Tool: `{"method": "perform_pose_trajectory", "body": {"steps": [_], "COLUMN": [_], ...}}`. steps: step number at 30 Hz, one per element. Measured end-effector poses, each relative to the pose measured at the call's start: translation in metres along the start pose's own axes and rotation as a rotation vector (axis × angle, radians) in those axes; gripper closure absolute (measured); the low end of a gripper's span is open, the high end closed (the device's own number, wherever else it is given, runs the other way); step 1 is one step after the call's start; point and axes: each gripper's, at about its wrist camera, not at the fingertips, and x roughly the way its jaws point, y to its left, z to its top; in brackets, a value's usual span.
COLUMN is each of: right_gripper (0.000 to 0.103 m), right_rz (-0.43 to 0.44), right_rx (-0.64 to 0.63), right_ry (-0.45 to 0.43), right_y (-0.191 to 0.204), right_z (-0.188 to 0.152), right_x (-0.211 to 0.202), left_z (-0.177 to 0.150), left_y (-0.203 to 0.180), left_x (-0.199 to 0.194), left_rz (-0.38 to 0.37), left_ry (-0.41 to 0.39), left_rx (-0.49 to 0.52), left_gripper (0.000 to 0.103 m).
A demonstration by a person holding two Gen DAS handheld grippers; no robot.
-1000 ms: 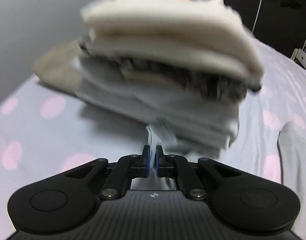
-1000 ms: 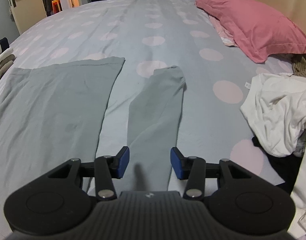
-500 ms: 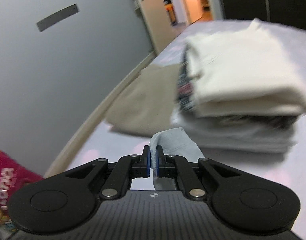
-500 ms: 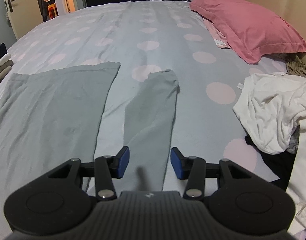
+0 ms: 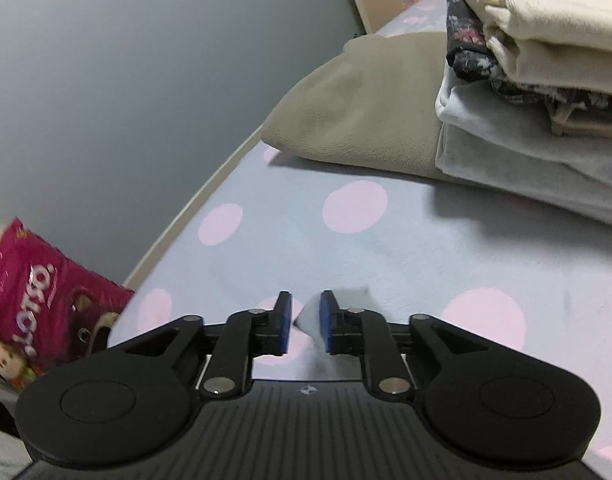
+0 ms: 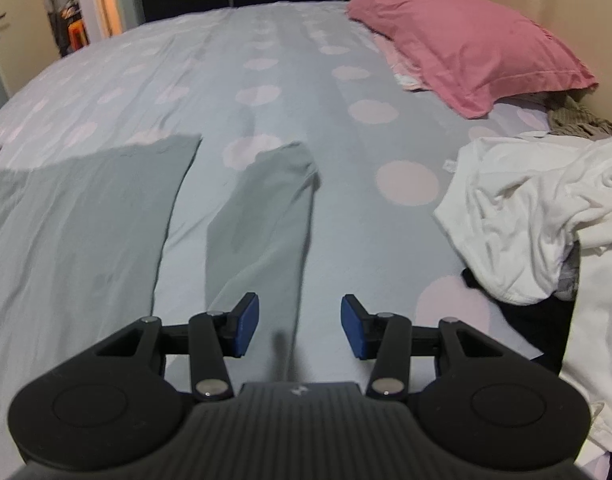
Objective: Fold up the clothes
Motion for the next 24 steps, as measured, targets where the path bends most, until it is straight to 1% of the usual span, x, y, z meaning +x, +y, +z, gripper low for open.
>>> {"method": "perform_pose_trajectory", "body": {"steps": [1, 5, 6, 8, 10, 15, 20, 23, 24], "right_gripper": [0.054, 0.054, 0.054, 0.054, 0.055, 0.056, 0.056, 0.056, 0.060], "right_rz": [-0.001, -0.001, 0.009, 0.030, 0.046, 0.065, 0.075, 0.082, 0.081], "right_rx": [0.017, 0.075, 0.092, 0.126, 0.139, 0.160, 0.188, 0.243, 0.265], "right_ry": [-0.008, -0.035, -0.034, -0.034, -0.031, -0.019, -0.019, -0.003, 0.007], "right_y": [-0.004, -0.022, -0.026, -0.034, -0.036, -0.034, -0.025, -0.023, -0.023], "right_z": [0.002, 0.017, 0.022, 0.030, 0.039, 0.058, 0.074, 0.083, 0.085], "right_x": [-0.001, 0.000, 0.002, 0.007, 0.015, 0.043, 0.077, 0.100, 0.108], "left_z": [0.000, 0.001, 0.001, 0.000, 0.000, 0.002, 0.003, 0.003, 0.003], "left_y": [0.001, -0.004, -0.007, -0.015, -0.025, -0.051, -0.056, -0.057, -0.057], "left_x": [-0.003, -0.028, -0.035, -0.047, -0.053, -0.056, -0.049, -0.043, -0.042], "left_rz": [-0.013, -0.089, -0.108, -0.150, -0.182, -0.236, -0.236, -0.231, -0.229], "left_ry": [-0.003, -0.040, -0.045, -0.049, -0.052, -0.056, -0.041, -0.029, -0.025], "left_rx": [-0.016, -0.073, -0.088, -0.110, -0.107, -0.071, -0.068, -0.070, -0.070], "left_gripper": [0.081, 0.075, 0.074, 0.069, 0.064, 0.064, 0.064, 0.064, 0.064]}}
